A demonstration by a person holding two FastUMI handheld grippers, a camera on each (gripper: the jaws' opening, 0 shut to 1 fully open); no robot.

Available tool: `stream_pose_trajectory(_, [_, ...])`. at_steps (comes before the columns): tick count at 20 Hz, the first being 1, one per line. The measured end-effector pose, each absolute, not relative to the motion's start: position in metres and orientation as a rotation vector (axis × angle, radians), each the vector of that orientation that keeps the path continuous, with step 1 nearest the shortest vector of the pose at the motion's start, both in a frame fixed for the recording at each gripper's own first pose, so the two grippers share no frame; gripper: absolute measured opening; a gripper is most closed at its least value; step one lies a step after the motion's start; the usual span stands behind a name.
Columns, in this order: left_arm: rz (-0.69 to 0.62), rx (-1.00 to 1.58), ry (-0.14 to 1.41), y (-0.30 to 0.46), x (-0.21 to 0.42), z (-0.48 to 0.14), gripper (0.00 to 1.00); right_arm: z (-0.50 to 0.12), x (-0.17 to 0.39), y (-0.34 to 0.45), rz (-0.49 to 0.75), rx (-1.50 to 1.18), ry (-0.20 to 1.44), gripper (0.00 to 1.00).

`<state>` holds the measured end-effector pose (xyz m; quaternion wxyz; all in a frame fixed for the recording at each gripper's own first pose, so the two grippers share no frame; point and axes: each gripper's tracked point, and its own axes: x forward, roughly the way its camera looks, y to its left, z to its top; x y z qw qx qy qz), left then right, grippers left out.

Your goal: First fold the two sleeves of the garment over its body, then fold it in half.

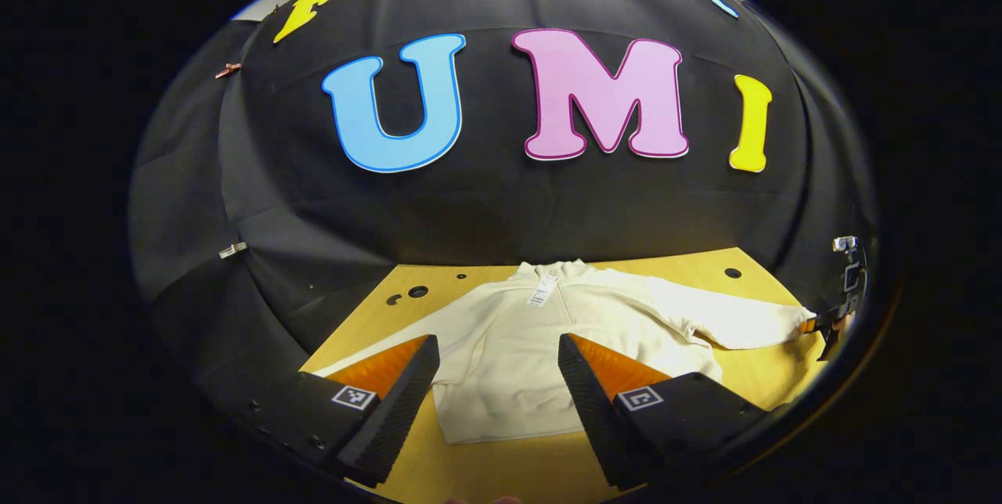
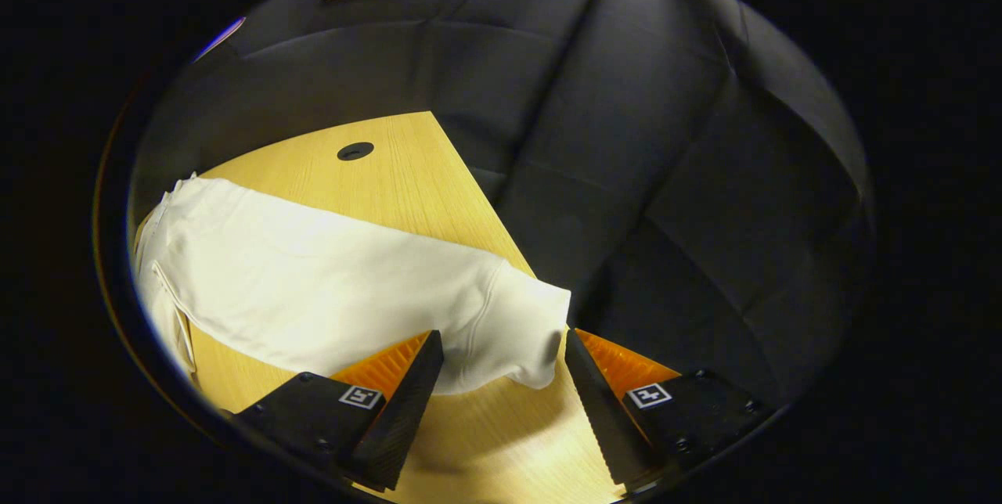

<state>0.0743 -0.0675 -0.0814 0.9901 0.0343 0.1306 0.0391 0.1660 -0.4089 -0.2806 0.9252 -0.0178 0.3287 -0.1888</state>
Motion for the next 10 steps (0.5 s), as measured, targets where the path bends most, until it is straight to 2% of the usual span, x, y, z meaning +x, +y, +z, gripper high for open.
stream_pose_trajectory(3, [0.07, 0.079, 0.266, -0.0716, 0.0724, -0.0805, 0.96, -0.2831, 0.1717, -0.4082, -0.374, -0.042, 0.669, 0.96])
stream_pose_trajectory(5, [0.064, 0.081, 0.263, -0.0749, 0.0718, -0.0797, 0.96, -0.2818, 0.1696, -0.406, -0.366, 0.046, 0.667, 0.97])
stream_pose_trajectory(7, [0.061, 0.08, 0.262, -0.0762, 0.0694, -0.0795, 0.96, -0.2762, 0.1698, -0.403, -0.396, 0.173, 0.657, 0.95])
stream_pose_trajectory(10, [0.053, 0.081, 0.262, -0.0785, 0.065, -0.0799, 0.96, -0.2846, 0.1696, -0.4015, -0.356, 0.143, 0.676, 0.87])
